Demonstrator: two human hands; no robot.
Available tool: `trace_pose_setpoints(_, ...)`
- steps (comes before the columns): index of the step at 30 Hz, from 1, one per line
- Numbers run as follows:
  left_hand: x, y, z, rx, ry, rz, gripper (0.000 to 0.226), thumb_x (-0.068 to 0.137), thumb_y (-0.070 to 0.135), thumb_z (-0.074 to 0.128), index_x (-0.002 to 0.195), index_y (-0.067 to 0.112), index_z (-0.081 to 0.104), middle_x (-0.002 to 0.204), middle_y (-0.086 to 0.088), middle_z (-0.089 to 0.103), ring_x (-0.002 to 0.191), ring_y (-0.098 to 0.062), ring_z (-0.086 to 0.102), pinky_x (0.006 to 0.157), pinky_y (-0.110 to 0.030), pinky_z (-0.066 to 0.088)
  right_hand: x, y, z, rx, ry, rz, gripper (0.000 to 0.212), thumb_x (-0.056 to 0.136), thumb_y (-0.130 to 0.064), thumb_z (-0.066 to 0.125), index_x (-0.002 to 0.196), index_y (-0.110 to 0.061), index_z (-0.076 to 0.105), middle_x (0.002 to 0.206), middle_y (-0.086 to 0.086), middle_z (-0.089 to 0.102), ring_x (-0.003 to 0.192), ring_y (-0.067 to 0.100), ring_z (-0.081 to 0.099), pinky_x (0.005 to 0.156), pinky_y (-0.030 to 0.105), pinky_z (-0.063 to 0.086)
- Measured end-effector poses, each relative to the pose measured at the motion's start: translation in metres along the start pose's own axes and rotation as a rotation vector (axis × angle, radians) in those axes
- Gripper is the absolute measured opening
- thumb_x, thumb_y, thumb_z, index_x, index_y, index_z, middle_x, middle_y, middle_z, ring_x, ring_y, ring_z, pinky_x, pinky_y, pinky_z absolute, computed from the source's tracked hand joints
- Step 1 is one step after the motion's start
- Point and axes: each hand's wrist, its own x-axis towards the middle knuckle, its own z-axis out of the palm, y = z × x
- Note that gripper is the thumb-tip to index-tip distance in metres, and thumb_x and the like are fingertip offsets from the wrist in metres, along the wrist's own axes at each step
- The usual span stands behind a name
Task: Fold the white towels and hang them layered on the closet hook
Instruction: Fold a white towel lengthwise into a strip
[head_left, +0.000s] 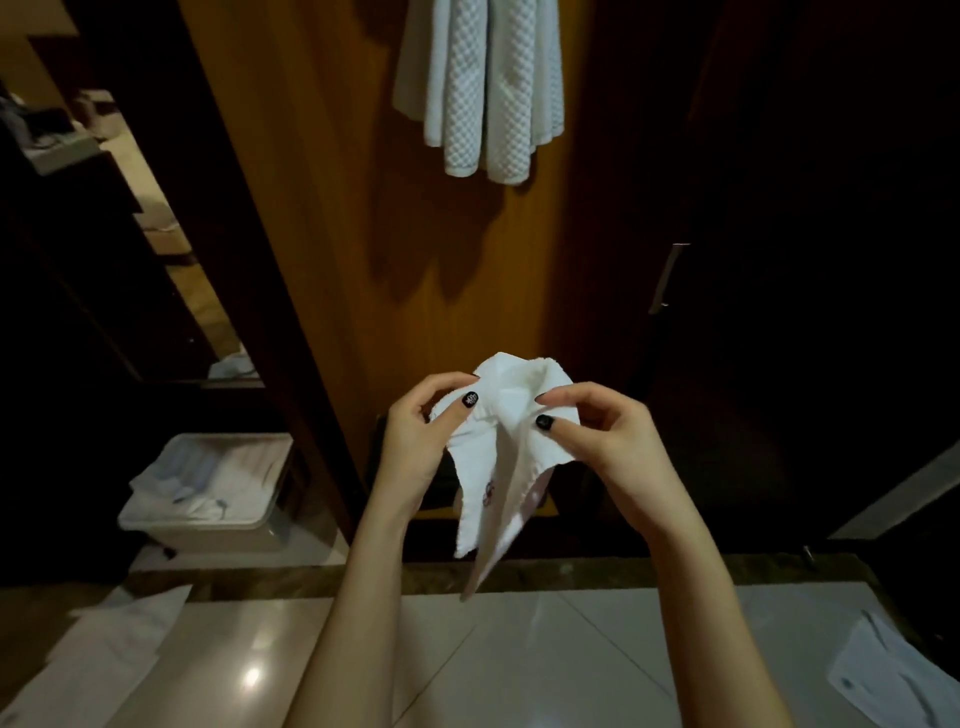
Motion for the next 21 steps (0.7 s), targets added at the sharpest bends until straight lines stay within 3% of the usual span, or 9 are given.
trace_pose_setpoints(3,0.005,0.003,-0.001,0.005,-0.014,-0.005,0.037,0.091,0.002,0.063,0.093,0.037,0.071,0.104,0.018,0.07,0.104,-0.001,0.062,0.082,-0.014,0.048,0.006,0.003,0.002,0.075,-0.006,0.052,0.016,0.085,-0.005,0.073,0.094,-0.018,0.078,0.076,-0.007,0.071,0.073,0.005,0.066,0.063,0.018,0.051)
trace_pose_setpoints(7,0.01,0.007,0.003,-0.213,-0.01,-0.118,0.035,0.093,0.003,0.06,0.093,0.033,0.076,0.109,0.008,0.072,0.103,-0.011,0.067,0.078,-0.021,0.054,0.01,0.007,0.002,0.246,-0.218,0.173,0.049,0.08,-0.003,0.075,0.123,-0.023,0.062,0.107,0.006,0.075,0.108,0.017,0.068,0.087,0.023,0.055)
trace_pose_setpoints(9,0.013,0.009,0.004,-0.31,-0.067,-0.215,0.03,0.094,0.004,0.059,0.097,0.027,0.078,0.114,0.002,0.072,0.103,-0.016,0.069,0.075,-0.023,0.056,0.012,0.008,0.006,0.175,-0.246,0.184,0.062,0.084,0.003,0.071,0.136,-0.023,0.049,0.101,0.004,0.075,0.108,0.015,0.068,0.094,0.024,0.053)
trace_pose_setpoints(11,0.016,0.009,0.004,-0.413,-0.157,-0.307,0.028,0.094,0.006,0.058,0.103,0.023,0.078,0.122,-0.004,0.069,0.109,-0.019,0.067,0.078,-0.024,0.056,0.015,0.008,0.011,0.027,-0.144,0.143,0.06,0.086,0.004,0.067,0.14,-0.016,0.048,0.091,0.001,0.073,0.099,0.01,0.068,0.095,0.027,0.053)
trace_pose_setpoints(13,0.018,0.009,0.004,-0.531,-0.259,-0.364,0.025,0.092,0.013,0.061,0.112,0.019,0.074,0.127,-0.01,0.066,0.115,-0.023,0.064,0.083,-0.027,0.056,0.017,0.008,0.014,-0.076,-0.031,0.079,0.048,0.087,0.002,0.067,0.13,-0.016,0.059,0.104,0.003,0.07,0.102,0.011,0.066,0.093,0.03,0.055)
trace_pose_setpoints(15,0.018,0.009,0.004,-0.579,-0.328,-0.383,0.037,0.083,0.024,0.073,0.119,0.016,0.07,0.127,-0.014,0.065,0.114,-0.026,0.064,0.082,-0.029,0.056,0.019,0.007,0.014,-0.093,0.01,0.022,0.034,0.086,-0.002,0.069,0.11,-0.025,0.069,0.109,0.002,0.07,0.106,0.015,0.065,0.092,0.03,0.055)
trace_pose_setpoints(18,0.018,0.01,0.005,-0.549,-0.366,-0.379,0.069,0.063,0.04,0.089,0.122,0.014,0.065,0.122,-0.014,0.067,0.106,-0.025,0.067,0.078,-0.028,0.057,0.02,0.007,0.01,-0.091,-0.009,-0.048,0.015,0.087,-0.008,0.071,0.09,-0.022,0.076,0.085,-0.001,0.072,0.082,0.016,0.071,0.078,0.022,0.055)
trace_pose_setpoints(21,0.016,0.013,0.008,-0.486,-0.417,-0.346,0.073,0.056,0.045,0.091,0.119,0.018,0.067,0.118,-0.013,0.068,0.105,-0.025,0.066,0.079,-0.028,0.056,0.022,0.007,0.01,-0.098,0.076,-0.123,0.01,0.088,-0.011,0.07,0.081,-0.016,0.074,0.07,0.003,0.069,0.06,0.012,0.065,0.063,0.021,0.051)
